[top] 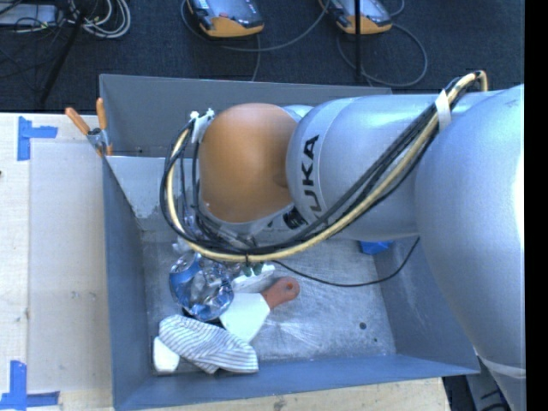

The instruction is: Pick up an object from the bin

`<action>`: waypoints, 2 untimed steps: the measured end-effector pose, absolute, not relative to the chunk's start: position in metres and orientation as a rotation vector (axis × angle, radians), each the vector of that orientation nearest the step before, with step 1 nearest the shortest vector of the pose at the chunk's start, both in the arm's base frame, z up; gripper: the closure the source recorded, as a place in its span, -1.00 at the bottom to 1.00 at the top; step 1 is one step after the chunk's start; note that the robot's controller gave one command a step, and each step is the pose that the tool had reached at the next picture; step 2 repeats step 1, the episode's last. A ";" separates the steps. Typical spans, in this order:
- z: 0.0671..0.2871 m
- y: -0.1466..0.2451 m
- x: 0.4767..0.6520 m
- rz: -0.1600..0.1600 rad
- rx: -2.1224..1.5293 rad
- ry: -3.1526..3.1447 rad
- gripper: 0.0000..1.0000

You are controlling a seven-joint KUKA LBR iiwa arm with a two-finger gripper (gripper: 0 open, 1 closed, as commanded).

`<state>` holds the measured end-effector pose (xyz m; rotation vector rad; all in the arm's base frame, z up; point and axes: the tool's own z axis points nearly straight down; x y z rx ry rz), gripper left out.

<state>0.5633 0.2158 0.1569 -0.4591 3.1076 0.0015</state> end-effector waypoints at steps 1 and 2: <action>0.201 0.216 0.561 -0.001 -0.447 3.117 1.00; 0.201 0.216 0.561 -0.001 -0.447 3.117 1.00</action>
Offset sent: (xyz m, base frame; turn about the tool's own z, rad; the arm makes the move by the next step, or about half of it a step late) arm -0.0068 0.0039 0.0147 -0.0005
